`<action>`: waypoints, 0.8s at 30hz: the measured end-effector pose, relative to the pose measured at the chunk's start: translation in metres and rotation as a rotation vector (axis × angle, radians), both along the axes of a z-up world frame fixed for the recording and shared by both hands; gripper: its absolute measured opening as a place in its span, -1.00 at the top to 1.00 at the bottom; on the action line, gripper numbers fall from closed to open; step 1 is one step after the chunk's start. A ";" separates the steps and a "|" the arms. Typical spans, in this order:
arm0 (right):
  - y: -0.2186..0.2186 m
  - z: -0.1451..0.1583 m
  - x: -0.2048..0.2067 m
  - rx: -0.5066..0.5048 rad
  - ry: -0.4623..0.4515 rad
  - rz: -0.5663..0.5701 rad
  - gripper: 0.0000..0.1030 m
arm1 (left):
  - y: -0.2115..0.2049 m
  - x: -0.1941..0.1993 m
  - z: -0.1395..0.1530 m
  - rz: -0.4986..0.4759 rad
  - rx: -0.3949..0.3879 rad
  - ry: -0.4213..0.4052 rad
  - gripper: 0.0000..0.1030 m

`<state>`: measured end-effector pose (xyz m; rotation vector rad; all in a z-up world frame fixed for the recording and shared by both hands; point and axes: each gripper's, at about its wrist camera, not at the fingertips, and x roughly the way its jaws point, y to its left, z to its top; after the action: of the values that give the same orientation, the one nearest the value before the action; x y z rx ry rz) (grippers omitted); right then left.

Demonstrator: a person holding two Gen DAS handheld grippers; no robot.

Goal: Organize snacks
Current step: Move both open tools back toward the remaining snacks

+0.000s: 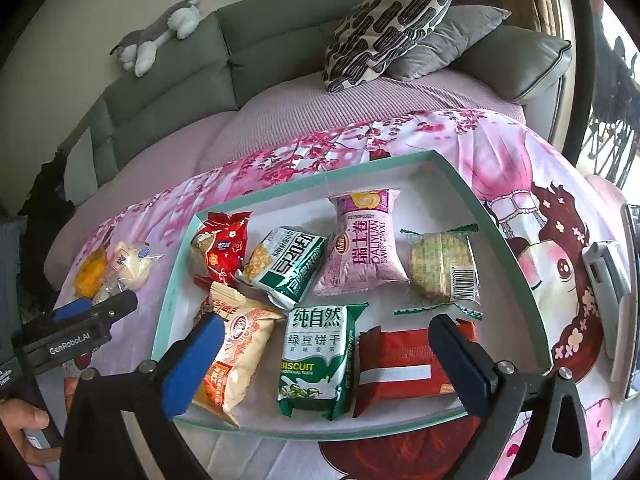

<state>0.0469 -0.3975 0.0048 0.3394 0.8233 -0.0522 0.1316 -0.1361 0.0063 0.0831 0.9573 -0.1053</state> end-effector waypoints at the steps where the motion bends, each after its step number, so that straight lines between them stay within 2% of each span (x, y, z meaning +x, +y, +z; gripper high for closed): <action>1: 0.001 0.000 0.000 -0.005 -0.005 -0.001 -1.00 | 0.001 0.000 0.000 0.001 -0.003 -0.002 -0.90; 11: 0.016 0.005 0.006 -0.032 -0.017 0.028 -1.00 | 0.018 0.006 0.002 0.015 -0.025 -0.029 -0.90; 17: 0.031 0.009 0.014 -0.047 -0.007 0.052 -1.00 | 0.031 0.015 0.013 0.009 -0.007 -0.065 -0.90; 24: 0.056 0.010 0.030 -0.072 0.009 0.076 -1.00 | 0.063 0.024 0.021 0.045 -0.016 -0.084 -0.90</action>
<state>0.0773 -0.3414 0.0153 0.2402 0.8408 -0.0127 0.1552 -0.0734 0.0275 0.0511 0.8742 -0.0675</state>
